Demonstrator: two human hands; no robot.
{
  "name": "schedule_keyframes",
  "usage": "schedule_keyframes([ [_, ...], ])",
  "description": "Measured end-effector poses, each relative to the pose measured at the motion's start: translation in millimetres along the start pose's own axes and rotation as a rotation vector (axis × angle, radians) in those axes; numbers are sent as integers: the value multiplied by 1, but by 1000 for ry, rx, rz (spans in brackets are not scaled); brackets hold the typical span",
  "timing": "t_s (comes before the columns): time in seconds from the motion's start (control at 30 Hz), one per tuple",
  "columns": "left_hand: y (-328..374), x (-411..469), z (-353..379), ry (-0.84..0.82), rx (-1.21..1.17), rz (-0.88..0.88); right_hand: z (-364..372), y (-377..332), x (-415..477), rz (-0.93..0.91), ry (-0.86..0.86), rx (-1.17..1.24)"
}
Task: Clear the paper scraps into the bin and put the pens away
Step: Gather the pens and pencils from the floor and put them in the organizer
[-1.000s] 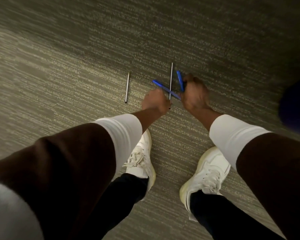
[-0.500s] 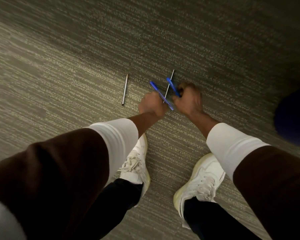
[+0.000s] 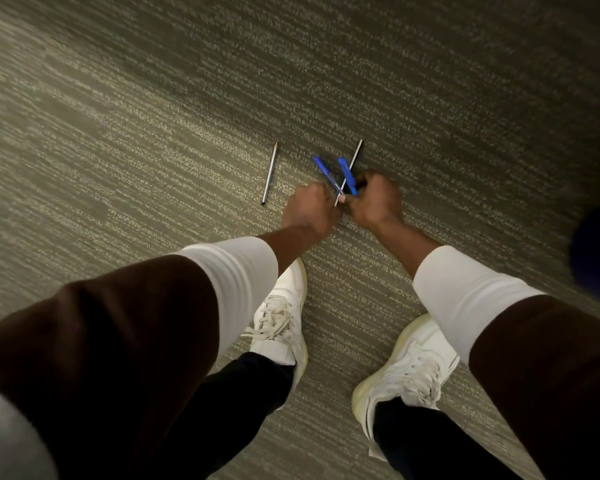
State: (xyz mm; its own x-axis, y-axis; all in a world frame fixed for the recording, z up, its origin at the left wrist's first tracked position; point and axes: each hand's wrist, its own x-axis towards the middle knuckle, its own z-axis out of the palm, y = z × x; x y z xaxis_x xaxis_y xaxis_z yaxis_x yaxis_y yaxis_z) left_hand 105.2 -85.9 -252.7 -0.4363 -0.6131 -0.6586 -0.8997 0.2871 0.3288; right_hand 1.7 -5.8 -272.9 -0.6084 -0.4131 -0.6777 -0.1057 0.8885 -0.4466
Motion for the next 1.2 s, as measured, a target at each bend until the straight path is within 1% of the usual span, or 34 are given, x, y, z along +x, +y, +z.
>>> schedule_keyframes([
  [0.13, -16, -4, -9, 14, -28, -1, -9, 9, -7, -40, 15, 77],
  [0.27, -40, -4, -27, 114, -42, -16, -20, 25, -19, -32, -18, 186],
  [0.33, -50, -3, -37, 169, -44, -34, -25, 35, -27, -37, -27, 187],
  [0.43, -62, 3, -47, 237, 15, -85, -30, 46, -35, -33, -38, 178],
  [0.57, -64, 19, -52, 280, 89, -162, -31, 57, -40, -18, -14, 156],
  [0.73, -57, 34, -51, 253, 214, -154, -24, 61, -39, -15, -28, 145],
  [0.87, -53, 41, -53, 246, 257, -147, -25, 60, -40, -9, -21, 152],
  [1.0, -56, 45, -66, 141, 247, -133, -30, 59, -52, -18, -14, 131],
  [1.1, -52, 41, -73, 72, 288, -101, -36, 59, -65, -7, -19, 138],
  [1.2, -47, 35, -74, 70, 332, -49, -42, 59, -81, -18, -40, 108],
])
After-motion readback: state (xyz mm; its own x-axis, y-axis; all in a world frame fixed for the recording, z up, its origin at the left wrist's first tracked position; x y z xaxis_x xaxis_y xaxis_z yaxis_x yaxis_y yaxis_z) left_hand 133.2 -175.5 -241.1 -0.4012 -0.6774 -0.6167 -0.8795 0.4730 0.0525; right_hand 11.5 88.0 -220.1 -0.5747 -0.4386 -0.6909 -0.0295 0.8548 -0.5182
